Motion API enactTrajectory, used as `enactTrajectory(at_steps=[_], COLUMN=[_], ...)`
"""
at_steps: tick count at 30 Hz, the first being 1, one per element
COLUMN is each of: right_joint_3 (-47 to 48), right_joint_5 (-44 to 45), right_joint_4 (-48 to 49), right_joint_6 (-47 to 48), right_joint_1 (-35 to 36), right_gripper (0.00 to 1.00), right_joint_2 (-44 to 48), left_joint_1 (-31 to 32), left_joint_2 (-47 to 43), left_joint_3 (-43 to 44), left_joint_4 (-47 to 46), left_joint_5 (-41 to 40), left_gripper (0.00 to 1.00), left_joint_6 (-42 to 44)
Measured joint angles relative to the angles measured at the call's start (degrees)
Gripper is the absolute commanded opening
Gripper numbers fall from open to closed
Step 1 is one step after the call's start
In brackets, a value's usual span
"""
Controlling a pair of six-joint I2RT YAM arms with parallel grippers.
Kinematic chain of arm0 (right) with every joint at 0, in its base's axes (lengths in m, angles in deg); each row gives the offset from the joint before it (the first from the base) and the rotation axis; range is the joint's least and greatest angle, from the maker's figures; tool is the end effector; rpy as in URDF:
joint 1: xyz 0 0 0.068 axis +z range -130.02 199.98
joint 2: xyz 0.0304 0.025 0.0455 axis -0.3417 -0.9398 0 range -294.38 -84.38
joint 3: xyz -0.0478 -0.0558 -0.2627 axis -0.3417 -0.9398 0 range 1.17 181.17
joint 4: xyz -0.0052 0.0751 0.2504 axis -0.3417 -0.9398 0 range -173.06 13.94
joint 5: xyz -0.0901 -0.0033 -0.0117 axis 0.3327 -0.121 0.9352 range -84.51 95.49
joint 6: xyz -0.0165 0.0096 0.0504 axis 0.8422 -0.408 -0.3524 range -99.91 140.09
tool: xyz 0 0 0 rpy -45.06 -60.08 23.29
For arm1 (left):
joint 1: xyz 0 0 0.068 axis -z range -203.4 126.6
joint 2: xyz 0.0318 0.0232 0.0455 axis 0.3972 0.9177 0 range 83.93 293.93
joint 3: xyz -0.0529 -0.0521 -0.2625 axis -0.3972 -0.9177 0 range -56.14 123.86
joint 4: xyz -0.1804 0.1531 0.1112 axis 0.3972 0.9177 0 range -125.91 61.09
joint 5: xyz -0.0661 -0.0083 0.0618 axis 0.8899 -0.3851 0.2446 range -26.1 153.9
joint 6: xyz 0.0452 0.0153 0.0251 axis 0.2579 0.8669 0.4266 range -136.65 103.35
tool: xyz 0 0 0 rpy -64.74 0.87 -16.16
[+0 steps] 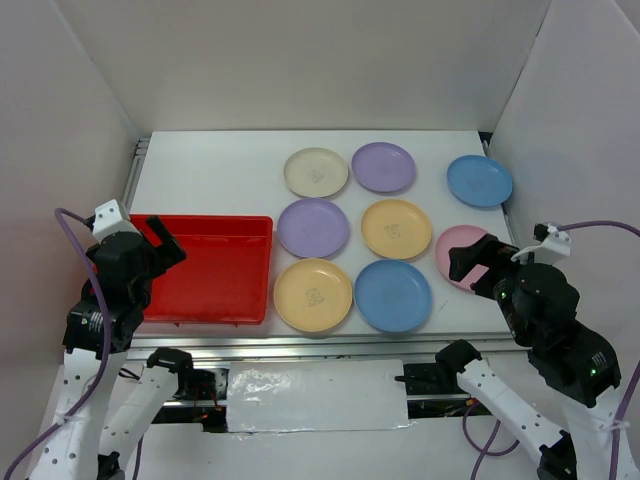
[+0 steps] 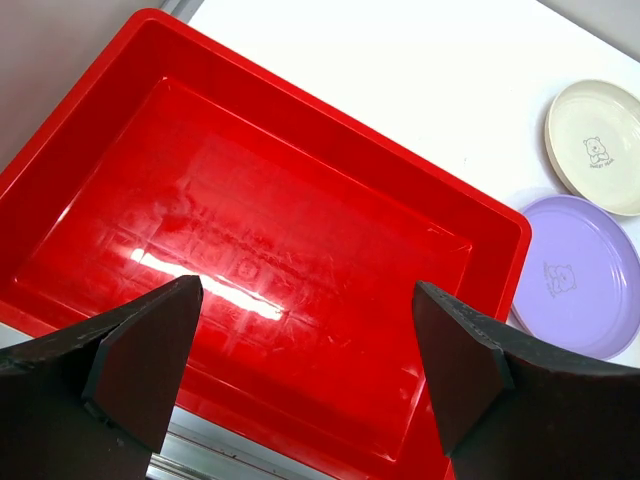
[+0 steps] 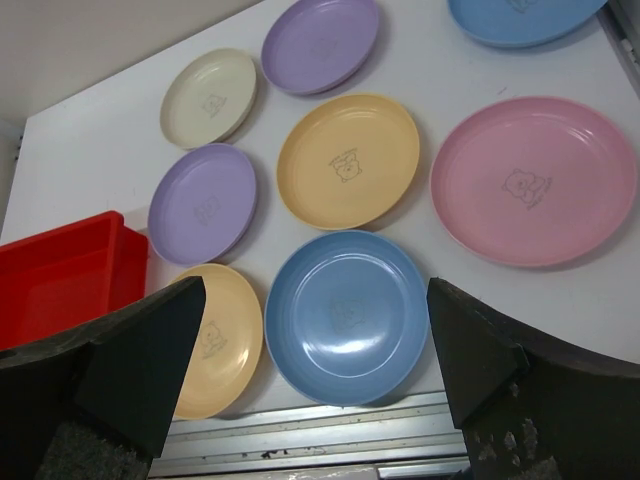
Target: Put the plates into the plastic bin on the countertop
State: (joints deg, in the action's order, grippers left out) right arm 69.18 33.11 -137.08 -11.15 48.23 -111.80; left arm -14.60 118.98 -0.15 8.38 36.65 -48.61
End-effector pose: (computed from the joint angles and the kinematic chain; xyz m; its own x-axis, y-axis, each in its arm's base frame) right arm 0.0357 0.0005 0.4032 -0.2819 0.3701 -0.8852 0.1280 0.9289 0.3476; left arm 0.1094 -0.0004 0.3668 -0.1845 -0.4476 -0.8750 -0.4442 0.8321 -0.3320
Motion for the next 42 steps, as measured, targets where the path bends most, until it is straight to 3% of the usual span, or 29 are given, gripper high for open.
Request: enactTrajectory(at_steps=[9, 15, 20, 27, 36, 42], right_joint_3=[-0.17, -7.32, -11.37, -12.2, -8.33, -8.0], right_joint_5=[-1.92, -13.53, -20.26, -18.84, -15.52, -14.69], right_joint_4=[0.76, 11.08, 23.32, 34.8, 42.66, 45.0], right_joint_6=[0.24, 0.24, -3.04, -10.56, -18.84, -22.58], right_joint_1=[0.0, 0.0, 0.44, 2.64, 6.27, 5.99], right_gripper=[1.0, 1.0, 1.0, 0.97, 0.9, 0.85], right_joint_2=[1.31, 3.85, -14.12, -45.11, -66.07, -73.16], left_joint_1=[0.0, 0.0, 0.0, 0.02, 0.02, 0.02], left_joint_2=[0.66, 0.74, 1.7, 3.21, 4.04, 3.04], left_joint_3=[0.0, 0.0, 0.0, -0.13, -0.13, -0.68], left_joint_4=[0.37, 0.39, 0.44, 0.33, 0.2, -0.37], left_joint_5=[-0.04, -0.07, 0.0, 0.92, 2.71, 4.35], left_gripper=[0.99, 0.99, 0.99, 0.99, 0.99, 0.99], left_joint_6=[-0.02, -0.02, -0.02, 0.09, 0.26, 0.5])
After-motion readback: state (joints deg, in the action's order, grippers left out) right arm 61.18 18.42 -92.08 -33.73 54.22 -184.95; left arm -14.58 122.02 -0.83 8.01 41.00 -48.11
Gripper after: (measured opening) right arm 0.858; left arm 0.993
